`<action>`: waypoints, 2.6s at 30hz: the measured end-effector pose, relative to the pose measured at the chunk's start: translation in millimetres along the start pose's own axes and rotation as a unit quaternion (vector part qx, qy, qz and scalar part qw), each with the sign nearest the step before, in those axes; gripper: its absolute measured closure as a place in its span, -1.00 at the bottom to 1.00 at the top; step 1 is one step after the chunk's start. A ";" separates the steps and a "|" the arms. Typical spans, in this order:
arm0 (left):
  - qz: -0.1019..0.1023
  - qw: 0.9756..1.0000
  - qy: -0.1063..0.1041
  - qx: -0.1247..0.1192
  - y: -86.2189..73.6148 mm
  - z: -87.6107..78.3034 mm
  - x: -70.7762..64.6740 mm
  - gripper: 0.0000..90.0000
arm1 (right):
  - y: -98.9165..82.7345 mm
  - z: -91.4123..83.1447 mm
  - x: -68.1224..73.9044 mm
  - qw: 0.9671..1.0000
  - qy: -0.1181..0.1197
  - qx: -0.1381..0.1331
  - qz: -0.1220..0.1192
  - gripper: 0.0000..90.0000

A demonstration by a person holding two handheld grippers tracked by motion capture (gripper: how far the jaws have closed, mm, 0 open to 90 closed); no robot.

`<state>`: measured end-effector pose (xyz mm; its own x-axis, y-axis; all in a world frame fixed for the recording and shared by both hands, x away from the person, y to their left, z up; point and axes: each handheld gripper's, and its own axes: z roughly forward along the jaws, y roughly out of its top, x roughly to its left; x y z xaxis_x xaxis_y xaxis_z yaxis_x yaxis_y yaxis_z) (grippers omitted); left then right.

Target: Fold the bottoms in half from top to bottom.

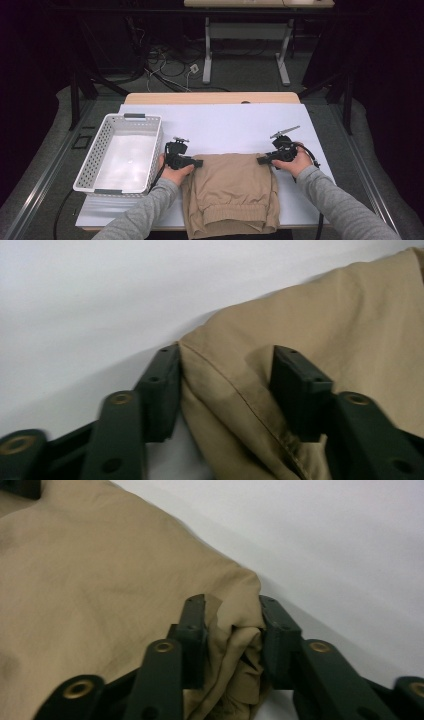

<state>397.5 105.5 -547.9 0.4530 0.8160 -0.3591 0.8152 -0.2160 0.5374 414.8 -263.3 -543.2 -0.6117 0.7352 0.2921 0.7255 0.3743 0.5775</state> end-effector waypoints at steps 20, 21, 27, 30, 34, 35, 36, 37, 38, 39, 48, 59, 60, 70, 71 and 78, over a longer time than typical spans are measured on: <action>0.019 1.000 -0.005 -0.017 13.6 -21.3 -17.2 0.91 | 11.3 -39.0 23.1 0.999 -0.008 -0.027 -0.027 0.85; 0.020 1.000 -0.005 -0.019 16.1 -22.7 -18.6 0.91 | 13.8 -42.3 23.0 0.999 -0.009 -0.029 -0.033 0.85; 0.013 0.999 -0.003 -0.040 32.4 -24.6 -27.6 0.91 | 29.5 -56.2 22.2 0.998 -0.031 -0.032 -0.038 0.85; 0.013 0.999 -0.004 -0.044 39.8 -23.9 -27.5 0.91 | 34.1 -57.8 19.1 0.998 -0.037 -0.038 -0.032 0.85; 0.013 0.999 0.004 -0.049 54.7 -19.9 -25.5 0.91 | 42.9 -55.1 9.5 0.998 -0.053 -0.040 -0.023 0.85; 0.012 0.999 0.006 -0.051 57.9 -17.9 -24.8 0.91 | 47.2 -52.5 4.9 0.997 -0.061 -0.044 -0.019 0.85; 0.015 0.999 0.006 -0.050 61.0 -15.8 -23.2 0.91 | 49.2 -50.8 2.8 0.997 -0.062 -0.046 -0.016 0.85; 0.016 0.999 0.008 -0.049 63.8 -13.7 -21.7 0.91 | 49.2 -50.8 2.8 0.997 -0.062 -0.046 -0.016 0.85; 0.010 0.999 0.008 -0.049 66.0 -11.5 -20.5 0.91 | 51.3 -48.7 0.8 0.997 -0.065 -0.044 -0.015 0.85; 0.010 0.999 0.008 -0.050 68.0 -9.1 -18.3 0.91 | 53.2 -46.4 -1.2 0.997 -0.067 -0.045 -0.013 0.85; 0.002 0.999 0.014 -0.032 76.6 12.9 -4.9 0.91 | 59.7 -20.0 -22.3 0.997 -0.071 -0.034 0.019 0.85; -0.023 0.999 0.028 -0.034 75.0 23.6 0.3 0.65 | 59.1 -18.0 -26.3 0.996 -0.073 -0.038 0.024 0.86; -0.022 0.999 0.031 -0.034 74.3 22.7 -0.1 0.56 | 59.0 -19.1 -26.4 0.996 -0.075 -0.038 0.020 0.86; -0.021 0.998 0.031 -0.050 59.2 6.7 -7.4 -0.13 | 57.6 -22.3 -24.3 0.996 -0.069 -0.047 0.023 0.86; -0.021 0.998 0.031 -0.050 59.2 6.7 -7.4 -0.15 | 57.6 -22.3 -24.3 0.996 -0.069 -0.047 0.023 0.86; -0.003 0.998 0.014 -0.064 40.3 -8.4 -17.2 -0.14 | 54.0 -23.6 -26.7 0.996 -0.070 -0.051 0.021 0.86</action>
<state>419.5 87.3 -513.7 0.4367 0.8317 -0.3428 0.7641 -0.1418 0.6293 462.8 -276.2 -501.8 -0.5270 0.8230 0.2120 0.7086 0.2878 0.6443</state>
